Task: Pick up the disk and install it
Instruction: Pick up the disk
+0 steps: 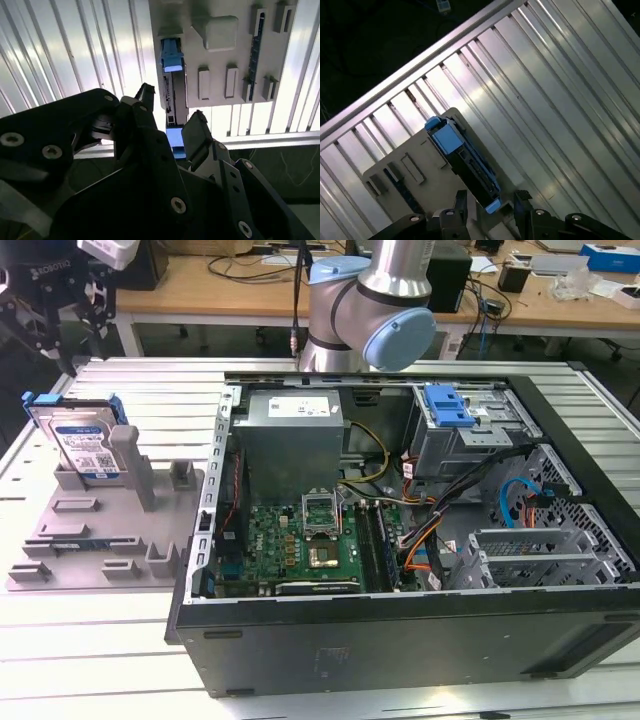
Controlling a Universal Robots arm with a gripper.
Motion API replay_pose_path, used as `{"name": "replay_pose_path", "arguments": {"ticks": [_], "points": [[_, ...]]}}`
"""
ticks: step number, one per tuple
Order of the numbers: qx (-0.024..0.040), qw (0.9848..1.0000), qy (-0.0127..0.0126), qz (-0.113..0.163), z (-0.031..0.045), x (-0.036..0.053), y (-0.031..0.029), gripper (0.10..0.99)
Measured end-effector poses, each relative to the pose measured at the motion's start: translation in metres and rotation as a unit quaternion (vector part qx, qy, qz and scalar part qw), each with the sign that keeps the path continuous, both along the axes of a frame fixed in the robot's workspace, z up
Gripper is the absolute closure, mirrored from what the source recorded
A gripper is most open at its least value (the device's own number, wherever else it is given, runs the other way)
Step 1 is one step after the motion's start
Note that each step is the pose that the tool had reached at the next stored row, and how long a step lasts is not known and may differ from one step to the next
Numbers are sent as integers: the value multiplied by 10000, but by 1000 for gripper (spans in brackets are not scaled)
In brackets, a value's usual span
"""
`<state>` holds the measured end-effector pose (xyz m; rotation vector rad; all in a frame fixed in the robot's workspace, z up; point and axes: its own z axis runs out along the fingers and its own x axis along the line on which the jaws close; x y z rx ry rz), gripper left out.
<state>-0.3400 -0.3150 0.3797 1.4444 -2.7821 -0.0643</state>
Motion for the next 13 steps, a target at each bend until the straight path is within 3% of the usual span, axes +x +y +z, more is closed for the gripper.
{"name": "replay_pose_path", "arguments": {"ticks": [3,6,7,9,10,13], "points": [[0,9994,0,346,-1,0,0,588],[0,9975,0,702,-1,0,0,588],[0,9959,0,909,-1,0,0,588],[0,9941,0,1082,-2,0,0,588],[-1,9918,0,1274,-3,0,0,588],[-4,9876,1,1568,-4,0,0,588]]}}
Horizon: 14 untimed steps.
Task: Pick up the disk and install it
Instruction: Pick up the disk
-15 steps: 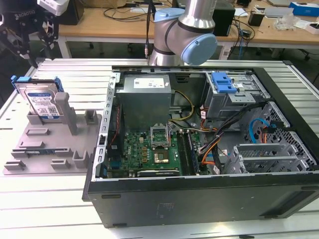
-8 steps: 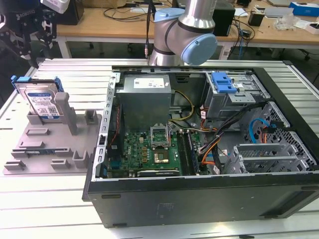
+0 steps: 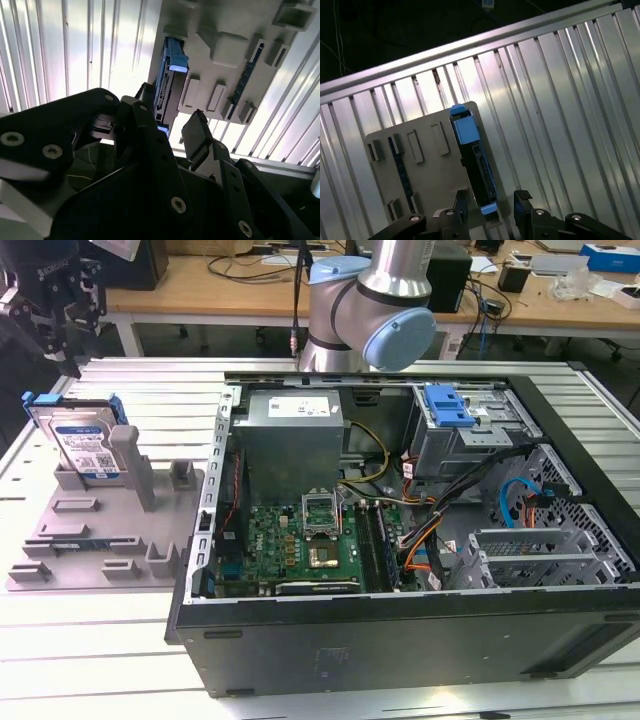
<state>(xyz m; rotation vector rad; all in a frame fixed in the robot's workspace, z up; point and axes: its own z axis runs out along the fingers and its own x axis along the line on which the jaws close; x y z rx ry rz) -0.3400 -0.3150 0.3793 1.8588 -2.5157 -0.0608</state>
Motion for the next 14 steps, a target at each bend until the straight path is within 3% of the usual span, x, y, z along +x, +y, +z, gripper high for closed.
{"name": "replay_pose_path", "arguments": {"ticks": [5,8,9,10,11,12,14], "points": [[-15,9991,0,434,-1,-1,0,588],[-18,9990,1,453,0,-3,0,588],[-20,9990,-14,456,-2,-10,0,588],[-24,9989,-88,458,-7,-31,0,588],[-35,9988,-192,458,-9,-52,1,588],[-44,9986,-262,467,-12,-59,3,588],[-44,9983,-268,519,-18,-63,4,588]]}}
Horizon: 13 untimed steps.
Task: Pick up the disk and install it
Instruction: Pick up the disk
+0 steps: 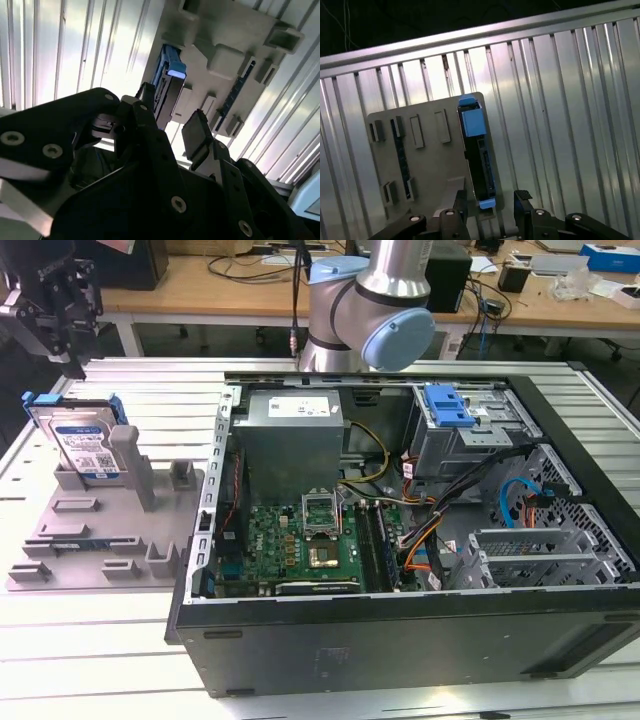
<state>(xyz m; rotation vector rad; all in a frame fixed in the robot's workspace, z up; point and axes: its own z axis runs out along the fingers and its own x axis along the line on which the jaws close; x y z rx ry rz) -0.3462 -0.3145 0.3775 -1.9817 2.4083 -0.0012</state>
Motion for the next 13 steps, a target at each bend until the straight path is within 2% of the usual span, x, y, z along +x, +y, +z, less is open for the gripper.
{"name": "replay_pose_path", "arguments": {"ticks": [1,2,3,5,9,13], "points": [[0,9999,0,163,-9,-1,1,588],[0,9991,1,420,-23,-2,2,588],[-1,9986,1,525,-31,-6,2,588],[0,9984,1,567,-38,-34,11,588],[0,9984,0,573,-48,-335,53,588],[-10,9980,9,630,-61,-449,53,588]]}}
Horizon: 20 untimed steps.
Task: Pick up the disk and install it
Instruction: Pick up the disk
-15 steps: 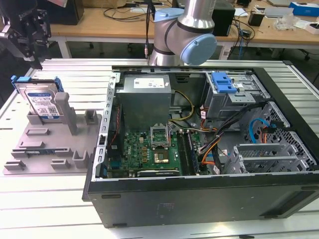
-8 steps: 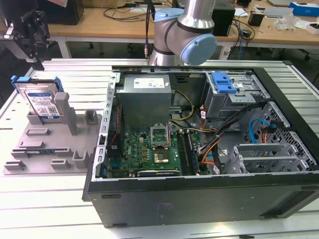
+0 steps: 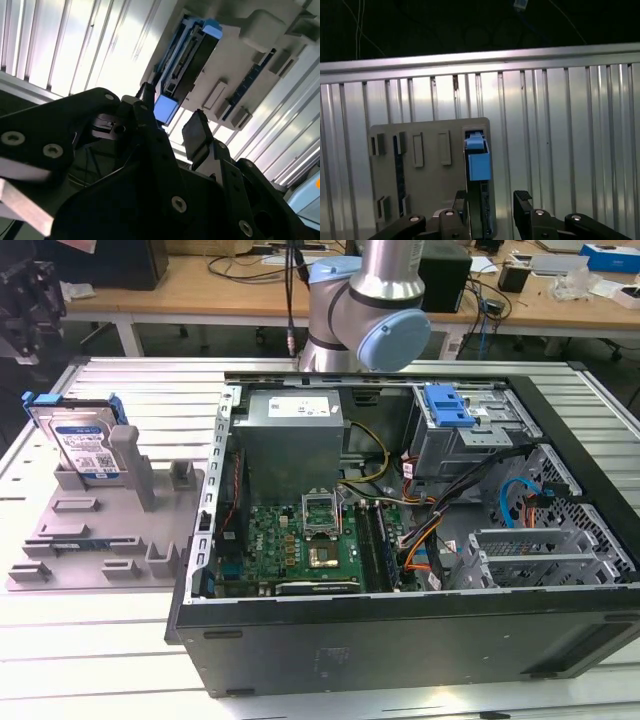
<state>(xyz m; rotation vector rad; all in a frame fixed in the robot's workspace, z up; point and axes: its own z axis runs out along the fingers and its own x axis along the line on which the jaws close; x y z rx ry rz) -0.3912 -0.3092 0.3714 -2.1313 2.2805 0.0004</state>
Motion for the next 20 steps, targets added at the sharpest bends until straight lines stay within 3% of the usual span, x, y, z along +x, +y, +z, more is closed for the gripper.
{"name": "replay_pose_path", "arguments": {"ticks": [6,8,9,13,20], "points": [[-10,9999,3,119,-10,-41,0,588],[-15,9997,100,205,-13,-37,-6,588],[-15,9996,121,269,-23,-37,-7,588],[-47,9989,133,456,-48,-36,-21,588],[-47,9988,131,462,-63,-36,-37,588]]}}
